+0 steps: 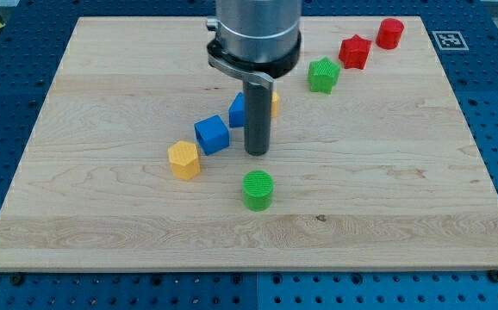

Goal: Nudge the green circle up a bit

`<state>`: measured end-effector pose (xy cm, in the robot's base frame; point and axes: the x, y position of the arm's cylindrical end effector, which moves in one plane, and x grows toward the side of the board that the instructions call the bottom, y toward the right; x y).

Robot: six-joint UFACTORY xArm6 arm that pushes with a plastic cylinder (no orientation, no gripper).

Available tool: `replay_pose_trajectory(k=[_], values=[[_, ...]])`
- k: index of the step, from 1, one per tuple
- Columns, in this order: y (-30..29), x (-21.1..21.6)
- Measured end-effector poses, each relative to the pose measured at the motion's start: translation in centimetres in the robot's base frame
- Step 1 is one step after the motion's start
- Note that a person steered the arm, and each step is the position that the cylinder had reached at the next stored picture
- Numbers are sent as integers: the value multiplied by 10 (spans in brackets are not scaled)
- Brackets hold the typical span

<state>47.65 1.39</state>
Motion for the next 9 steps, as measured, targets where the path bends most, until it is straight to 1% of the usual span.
replay_pose_trajectory(k=[1,2,3,4,5,9], values=[[40,0],[80,28],[94,72],[69,82],[32,82],[10,96]])
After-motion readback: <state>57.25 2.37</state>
